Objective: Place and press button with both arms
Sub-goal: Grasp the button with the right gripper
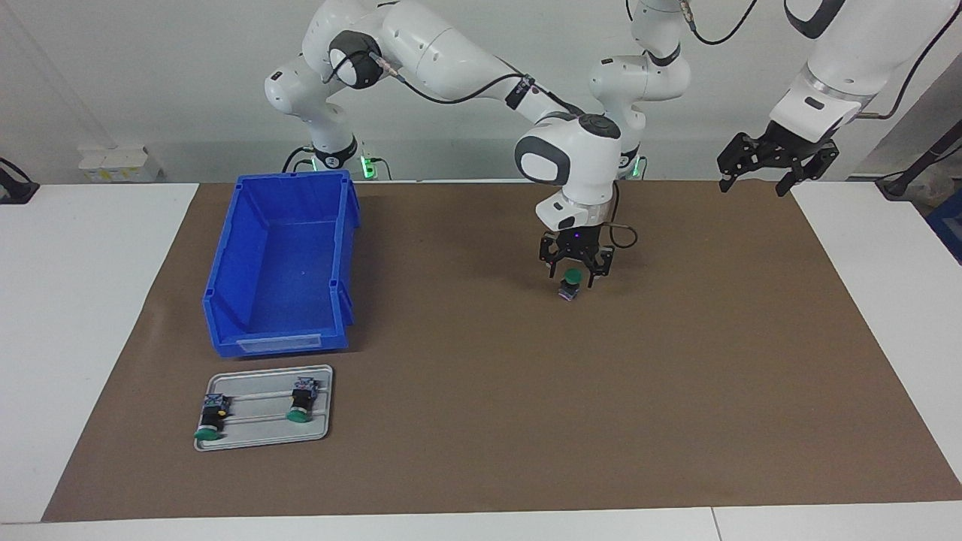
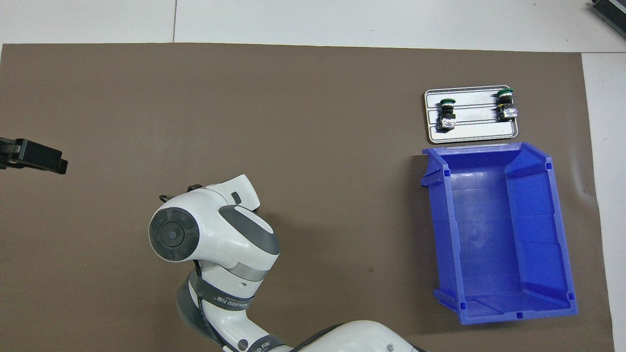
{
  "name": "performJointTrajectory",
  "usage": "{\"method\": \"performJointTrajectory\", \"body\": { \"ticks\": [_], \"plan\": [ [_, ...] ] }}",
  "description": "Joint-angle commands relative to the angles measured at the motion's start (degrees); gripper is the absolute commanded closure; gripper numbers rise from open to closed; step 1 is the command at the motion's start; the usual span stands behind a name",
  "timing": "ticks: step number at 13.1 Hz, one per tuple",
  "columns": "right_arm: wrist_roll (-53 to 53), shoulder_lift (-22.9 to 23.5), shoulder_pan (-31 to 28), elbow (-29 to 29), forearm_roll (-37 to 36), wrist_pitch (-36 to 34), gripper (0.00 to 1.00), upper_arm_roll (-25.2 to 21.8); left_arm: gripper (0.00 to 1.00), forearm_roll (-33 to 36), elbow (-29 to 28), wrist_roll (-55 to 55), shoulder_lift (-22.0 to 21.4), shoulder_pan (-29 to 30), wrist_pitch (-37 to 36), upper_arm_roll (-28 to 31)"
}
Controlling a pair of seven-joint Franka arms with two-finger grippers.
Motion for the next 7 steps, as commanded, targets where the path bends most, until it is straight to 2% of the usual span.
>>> {"method": "performJointTrajectory", "body": {
  "ticks": [1, 4, 7],
  "plan": [
    [3.66, 1.46, 0.08, 1.02, 0.18, 0.4, 0.18, 0.37, 0.0, -0.6, -2.07, 0.39, -1.67, 0.12, 0.91, 0.25],
    [5.41, 4.7, 0.52, 1.1, -0.6, 0.4, 0.19, 0.28, 0.0, -0.6, -2.07, 0.39, -1.67, 0.12, 0.91, 0.25],
    [6.04, 5.24, 0.35, 1.46, -0.61, 0.57, 0.2, 0.19, 0.0, -0.6, -2.07, 0.39, -1.67, 0.12, 0.91, 0.25]
  ]
}}
